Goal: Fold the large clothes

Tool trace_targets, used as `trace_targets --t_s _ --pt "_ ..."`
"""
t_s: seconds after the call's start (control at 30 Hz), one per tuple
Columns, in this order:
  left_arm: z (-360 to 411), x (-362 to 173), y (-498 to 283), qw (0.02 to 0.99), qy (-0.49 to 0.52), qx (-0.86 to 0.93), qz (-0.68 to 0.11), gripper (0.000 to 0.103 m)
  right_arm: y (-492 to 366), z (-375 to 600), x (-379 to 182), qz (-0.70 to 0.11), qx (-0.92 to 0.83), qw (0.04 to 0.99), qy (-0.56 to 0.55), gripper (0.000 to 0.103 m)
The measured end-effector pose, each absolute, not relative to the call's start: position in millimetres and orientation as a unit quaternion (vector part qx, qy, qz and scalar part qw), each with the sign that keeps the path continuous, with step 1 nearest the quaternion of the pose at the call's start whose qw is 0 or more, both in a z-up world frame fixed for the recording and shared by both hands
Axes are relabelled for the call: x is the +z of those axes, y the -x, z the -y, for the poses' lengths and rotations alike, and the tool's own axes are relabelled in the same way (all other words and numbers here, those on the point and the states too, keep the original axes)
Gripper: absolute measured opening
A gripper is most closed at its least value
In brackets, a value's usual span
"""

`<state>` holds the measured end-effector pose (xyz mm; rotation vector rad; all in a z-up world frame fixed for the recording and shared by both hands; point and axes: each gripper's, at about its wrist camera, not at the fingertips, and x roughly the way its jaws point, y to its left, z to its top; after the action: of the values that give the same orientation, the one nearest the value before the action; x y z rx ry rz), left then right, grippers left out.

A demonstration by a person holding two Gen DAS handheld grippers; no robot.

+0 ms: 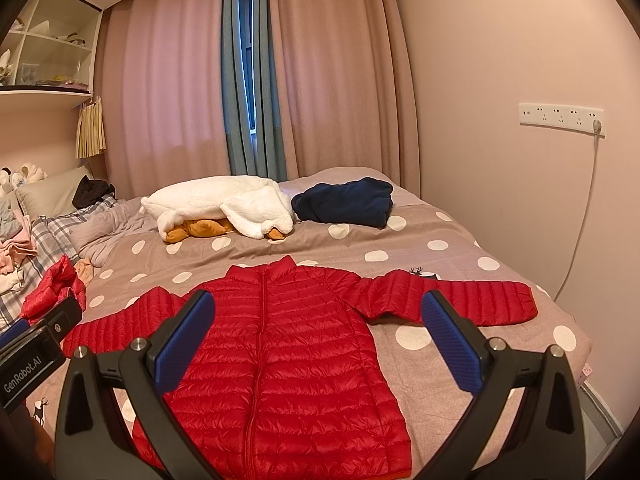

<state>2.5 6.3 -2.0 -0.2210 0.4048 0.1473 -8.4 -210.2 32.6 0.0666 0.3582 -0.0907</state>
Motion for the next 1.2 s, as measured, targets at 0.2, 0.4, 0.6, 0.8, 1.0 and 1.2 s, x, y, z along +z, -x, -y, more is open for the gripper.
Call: trace_targets --t_s 0.2,0.4,0.6,0.8,1.0,1.2 --pt "-7 -3 -2 0.971 0.109 0.074 -0.2 0.103 8 212 31 -0.179 -0.047 0.982 -0.033 0.103" --pt "-8 -4 -2 0.97 0.108 0.076 -0.202 0.103 7 212 32 -0.182 -0.047 0.982 -0.032 0.103" --pt "-7 -4 -2 0.97 0.108 0.077 -0.202 0.103 8 211 31 -0.181 -0.046 0.982 -0.031 0.103" --pt "-8 -5 -2 0.97 0.107 0.076 -0.203 0.103 7 211 30 -0.183 -0.046 0.982 -0.03 0.103" --pt "-14 -13 -16 0.968 0.11 0.084 -0.21 0.103 -3 214 26 -0.185 -0.05 0.981 -0.031 0.103" --pt "-48 -40 -66 0.952 0.135 0.127 -0.242 0.103 -58 252 4 -0.227 -0.088 0.969 -0.05 0.103"
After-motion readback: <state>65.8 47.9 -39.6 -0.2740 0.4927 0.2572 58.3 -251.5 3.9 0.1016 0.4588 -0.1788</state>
